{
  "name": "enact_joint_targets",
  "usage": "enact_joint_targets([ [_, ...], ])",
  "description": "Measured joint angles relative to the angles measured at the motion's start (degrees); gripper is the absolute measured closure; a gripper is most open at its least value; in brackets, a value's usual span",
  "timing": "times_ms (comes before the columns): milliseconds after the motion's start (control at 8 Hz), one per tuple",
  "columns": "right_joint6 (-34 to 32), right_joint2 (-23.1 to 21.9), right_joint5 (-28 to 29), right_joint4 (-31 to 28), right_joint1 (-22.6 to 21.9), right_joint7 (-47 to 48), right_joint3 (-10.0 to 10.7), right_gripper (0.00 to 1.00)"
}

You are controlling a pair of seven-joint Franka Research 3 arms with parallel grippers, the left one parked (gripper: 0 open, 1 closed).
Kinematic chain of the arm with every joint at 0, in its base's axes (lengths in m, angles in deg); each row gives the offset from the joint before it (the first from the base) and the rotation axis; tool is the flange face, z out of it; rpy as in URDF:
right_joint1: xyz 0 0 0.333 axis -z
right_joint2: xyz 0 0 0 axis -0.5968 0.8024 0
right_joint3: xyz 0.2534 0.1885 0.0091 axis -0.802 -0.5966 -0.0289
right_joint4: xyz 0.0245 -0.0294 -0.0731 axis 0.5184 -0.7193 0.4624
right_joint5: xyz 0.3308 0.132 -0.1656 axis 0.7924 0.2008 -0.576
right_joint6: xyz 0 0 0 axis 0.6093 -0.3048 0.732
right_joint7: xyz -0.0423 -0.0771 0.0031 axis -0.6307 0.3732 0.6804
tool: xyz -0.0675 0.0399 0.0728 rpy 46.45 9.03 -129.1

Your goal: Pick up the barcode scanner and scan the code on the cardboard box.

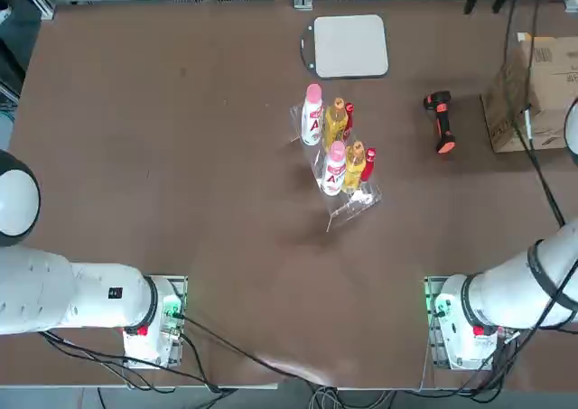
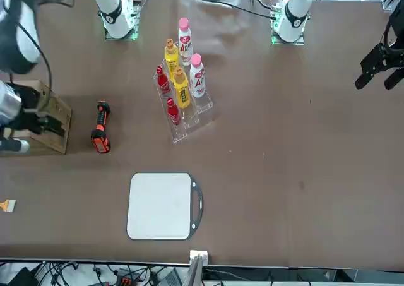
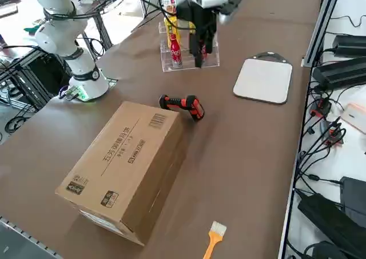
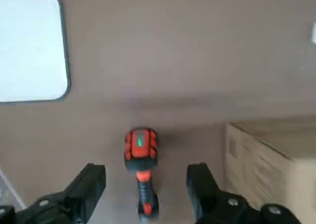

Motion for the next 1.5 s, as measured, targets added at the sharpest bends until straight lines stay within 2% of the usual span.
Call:
enact_joint_targets([
  [250, 10.77, 1.16, 0.02, -8.93, -3.71, 0.56, -0.20, 0.00],
  [500, 22.93, 0.82, 0.03, -20.13, -4.28, 0.62, -0.06, 0.00],
  [625, 27.01, 0.16, 0.02, -24.78, -3.94, 0.45, 0.29, 0.00],
  [1000, 28.38, -3.25, 0.02, -31.25, -3.29, 0.22, 0.59, 0.00],
  [1500, 28.46, -3.06, 0.02, -33.91, -3.31, 0.21, 0.57, 0.00],
])
